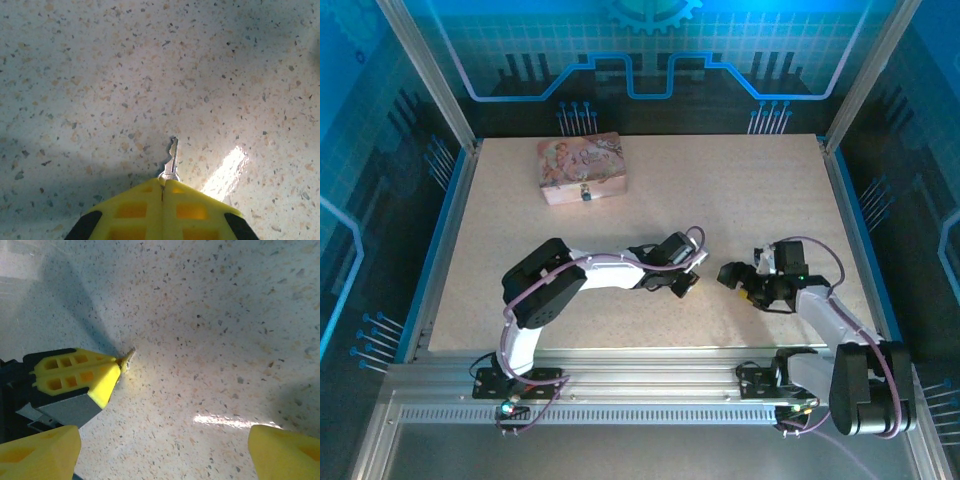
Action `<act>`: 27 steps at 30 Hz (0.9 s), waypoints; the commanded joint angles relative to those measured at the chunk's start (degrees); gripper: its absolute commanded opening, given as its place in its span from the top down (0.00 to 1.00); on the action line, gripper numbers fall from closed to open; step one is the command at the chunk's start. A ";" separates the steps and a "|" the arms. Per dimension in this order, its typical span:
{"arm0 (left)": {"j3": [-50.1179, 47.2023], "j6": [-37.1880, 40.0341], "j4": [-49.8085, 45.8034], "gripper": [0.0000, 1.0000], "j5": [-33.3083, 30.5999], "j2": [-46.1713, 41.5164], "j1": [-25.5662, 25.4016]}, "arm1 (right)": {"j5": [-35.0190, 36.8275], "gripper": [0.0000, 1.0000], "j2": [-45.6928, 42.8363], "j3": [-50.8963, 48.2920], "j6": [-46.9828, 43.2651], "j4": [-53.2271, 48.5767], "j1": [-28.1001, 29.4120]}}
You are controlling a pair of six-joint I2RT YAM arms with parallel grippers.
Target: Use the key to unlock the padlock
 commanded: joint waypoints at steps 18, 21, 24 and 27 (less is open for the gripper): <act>-6.47 -3.38 3.15 1.00 5.62 -5.85 2.13 | -4.25 0.20 0.71 -1.33 3.75 4.10 -0.88; -6.79 -3.54 3.49 1.00 5.88 -6.64 2.33 | -4.87 0.21 0.94 -1.22 4.12 4.55 -0.84; -6.96 -3.55 3.49 1.00 5.97 -7.33 2.46 | -5.23 0.22 1.29 -1.15 4.35 5.06 -0.88; -6.92 -3.49 3.33 1.00 6.06 -7.82 2.55 | -5.75 0.22 1.83 -1.15 4.65 5.64 -0.86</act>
